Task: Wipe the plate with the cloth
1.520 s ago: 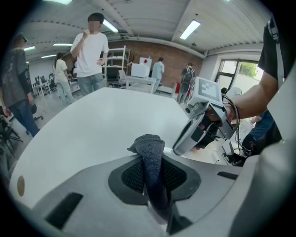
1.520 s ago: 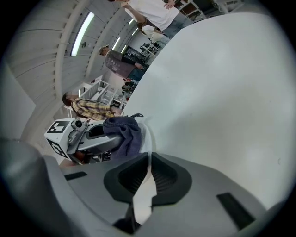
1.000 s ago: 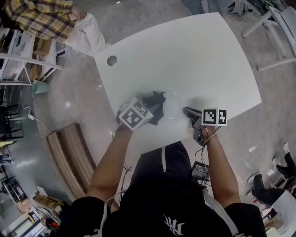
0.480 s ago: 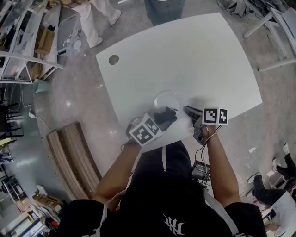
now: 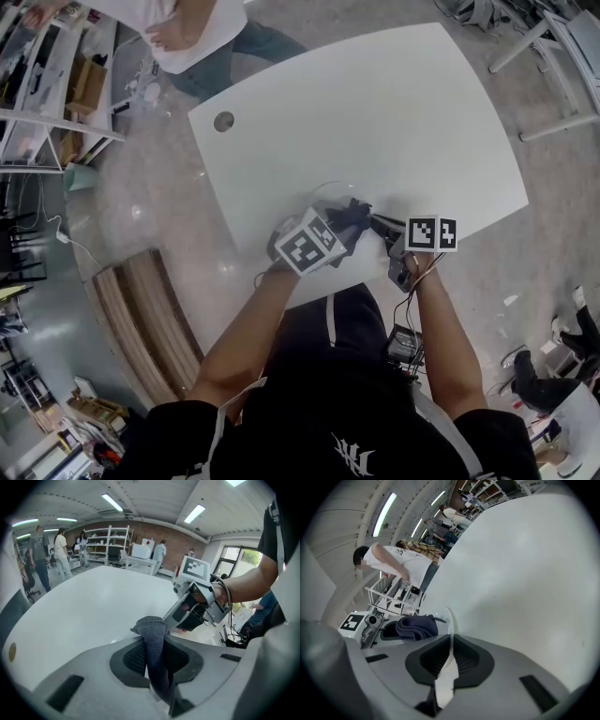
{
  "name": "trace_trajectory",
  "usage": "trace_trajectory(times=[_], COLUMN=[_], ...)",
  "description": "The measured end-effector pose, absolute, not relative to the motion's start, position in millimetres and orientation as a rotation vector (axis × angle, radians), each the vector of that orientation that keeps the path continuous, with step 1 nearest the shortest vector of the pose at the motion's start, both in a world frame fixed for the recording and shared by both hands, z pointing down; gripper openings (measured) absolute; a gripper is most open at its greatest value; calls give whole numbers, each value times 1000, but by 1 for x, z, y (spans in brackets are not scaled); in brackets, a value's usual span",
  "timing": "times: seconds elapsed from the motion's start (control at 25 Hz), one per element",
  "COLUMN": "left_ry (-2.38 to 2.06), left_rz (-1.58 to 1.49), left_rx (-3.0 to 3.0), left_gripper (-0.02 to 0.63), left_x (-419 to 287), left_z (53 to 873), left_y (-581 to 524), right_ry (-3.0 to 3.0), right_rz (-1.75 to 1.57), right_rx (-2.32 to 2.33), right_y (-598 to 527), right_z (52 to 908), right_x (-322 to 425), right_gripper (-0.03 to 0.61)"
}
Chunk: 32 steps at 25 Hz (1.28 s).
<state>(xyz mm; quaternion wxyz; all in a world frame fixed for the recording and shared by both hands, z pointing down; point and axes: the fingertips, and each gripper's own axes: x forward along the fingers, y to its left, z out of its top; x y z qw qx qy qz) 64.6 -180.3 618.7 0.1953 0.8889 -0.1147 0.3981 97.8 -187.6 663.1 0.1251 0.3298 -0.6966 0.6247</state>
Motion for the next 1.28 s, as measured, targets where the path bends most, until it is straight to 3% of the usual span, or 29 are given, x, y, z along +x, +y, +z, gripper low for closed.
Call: trace_trajectory(times=[0.4,0.8,1.28], left_ry=[-473,-560,-453], left_rz=[1128,1111,1107], left_rx=[2450,2378,2404], left_gripper=[54,54,54], left_x=[33,-6,26], left_z=[624,623,616], left_y=[-223,-195,-155], right_ry=[-2036,-2041,-2043], right_rz=[1816,1798,1770], right_rx=[961,974,972], right_y=[-187,-186,-187], right_z=[664,662,657], right_x=[100,103,98], right_gripper=[21,21,21])
